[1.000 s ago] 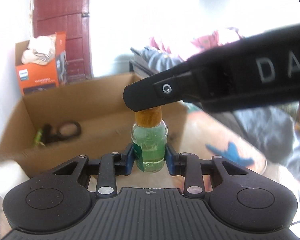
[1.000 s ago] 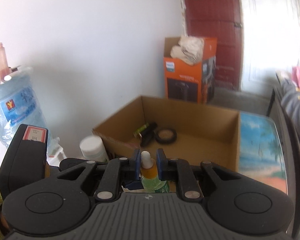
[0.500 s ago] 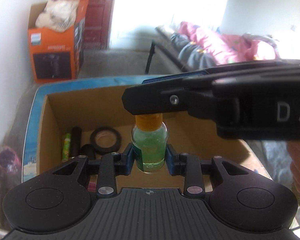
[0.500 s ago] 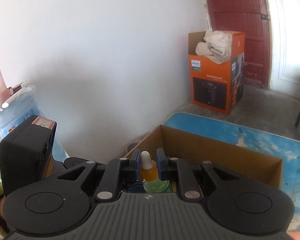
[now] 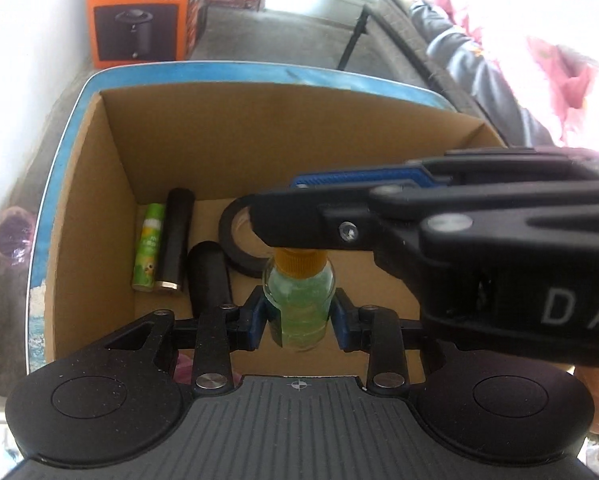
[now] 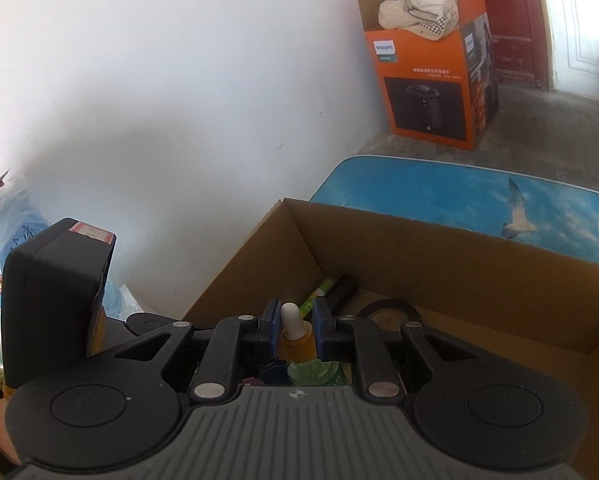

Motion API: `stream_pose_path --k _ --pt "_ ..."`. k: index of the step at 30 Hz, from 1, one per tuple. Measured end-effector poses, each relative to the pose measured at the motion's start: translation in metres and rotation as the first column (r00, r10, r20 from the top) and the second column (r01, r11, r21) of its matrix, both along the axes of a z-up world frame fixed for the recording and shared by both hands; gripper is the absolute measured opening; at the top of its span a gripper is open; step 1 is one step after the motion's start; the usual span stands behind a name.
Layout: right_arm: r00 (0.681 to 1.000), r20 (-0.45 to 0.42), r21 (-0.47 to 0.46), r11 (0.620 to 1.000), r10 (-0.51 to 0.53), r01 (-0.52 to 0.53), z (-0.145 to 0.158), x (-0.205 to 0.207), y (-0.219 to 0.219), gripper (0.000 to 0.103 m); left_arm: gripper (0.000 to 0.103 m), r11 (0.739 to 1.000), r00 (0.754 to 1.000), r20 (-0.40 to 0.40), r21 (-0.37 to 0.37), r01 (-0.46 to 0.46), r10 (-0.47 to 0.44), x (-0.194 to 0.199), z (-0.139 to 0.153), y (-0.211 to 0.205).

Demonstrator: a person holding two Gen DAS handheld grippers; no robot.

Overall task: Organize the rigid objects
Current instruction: 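Carry the green dropper bottle into the cardboard box, then open the right tool and lift it out of the box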

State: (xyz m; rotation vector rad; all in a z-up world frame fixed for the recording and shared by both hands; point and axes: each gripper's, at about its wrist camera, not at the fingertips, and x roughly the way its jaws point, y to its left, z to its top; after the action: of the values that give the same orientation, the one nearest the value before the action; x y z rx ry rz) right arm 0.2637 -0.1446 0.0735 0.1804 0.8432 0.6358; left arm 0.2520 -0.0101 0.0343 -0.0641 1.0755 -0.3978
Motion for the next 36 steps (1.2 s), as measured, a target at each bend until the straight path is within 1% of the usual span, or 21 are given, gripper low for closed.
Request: stream_pose_path --k 3,6,8,9,11,16,22,25,27,29,32,34,36 --pt "1.000 -0.021 0.003 1.000 -0.002 0.002 -0.010 0.004 -0.001 0.018 0.033 1.000 0.999 -0.037 -0.018 -0.019 0.018 0.004 -0.004 0.004" --pt "0.999 -0.035 -0.014 1.000 0.000 0.000 -0.018 0.006 0.001 0.018 0.037 1.000 0.999 -0.044 -0.010 -0.016 0.016 0.006 -0.004 0.005" --pt "0.999 -0.041 -0.019 1.000 0.004 -0.005 -0.021 0.003 0.002 0.018 0.045 1.000 0.999 -0.045 -0.008 -0.020 0.020 0.006 -0.003 0.004" --pt "0.999 -0.046 -0.008 1.000 0.009 -0.010 -0.021 0.003 0.001 0.018 0.047 1.000 0.999 -0.042 -0.014 -0.019 0.019 0.005 -0.003 0.005" --pt "0.999 -0.045 -0.008 1.000 0.008 -0.008 -0.018 0.001 0.001 0.020 0.057 1.000 0.999 -0.036 -0.018 -0.020 0.019 0.003 -0.002 0.005" --pt "1.000 -0.014 -0.012 1.000 -0.005 0.005 -0.004 -0.010 -0.003 0.020 0.066 0.999 1.000 -0.018 -0.031 -0.018 0.018 -0.006 0.006 0.003" --pt "0.998 0.029 0.040 0.998 -0.055 0.053 0.022 -0.038 -0.023 0.020 0.081 0.999 0.997 0.079 -0.033 0.004 -0.001 -0.031 0.033 0.004" --pt "0.993 0.070 0.078 0.993 -0.093 0.088 0.041 -0.067 -0.039 0.020 0.086 1.000 0.988 0.153 -0.017 0.015 -0.012 -0.053 0.050 0.008" --pt "0.988 0.097 0.121 0.986 -0.124 0.112 0.052 -0.092 -0.054 0.020 0.092 1.000 0.977 0.212 -0.002 0.028 -0.027 -0.071 0.062 0.009" --pt "0.981 0.117 0.169 0.976 -0.155 0.135 0.061 -0.118 -0.070 0.020 0.099 0.999 0.960 0.278 0.006 0.042 -0.042 -0.093 0.074 0.010" --pt "0.969 0.145 0.231 0.959 -0.198 0.162 0.071 -0.157 -0.094 0.020 0.102 0.998 0.932 0.358 -0.002 0.066 -0.061 -0.127 0.084 0.013" --pt "0.963 0.149 0.260 0.948 -0.226 0.183 0.070 -0.181 -0.109 0.020 0.103 0.997 0.921 0.385 -0.019 0.073 -0.060 -0.148 0.085 0.018" --pt "0.958 0.136 0.281 0.937 -0.252 0.207 0.066 -0.201 -0.119 0.020 0.103 0.997 0.917 0.397 -0.041 0.069 -0.047 -0.162 0.082 0.023"
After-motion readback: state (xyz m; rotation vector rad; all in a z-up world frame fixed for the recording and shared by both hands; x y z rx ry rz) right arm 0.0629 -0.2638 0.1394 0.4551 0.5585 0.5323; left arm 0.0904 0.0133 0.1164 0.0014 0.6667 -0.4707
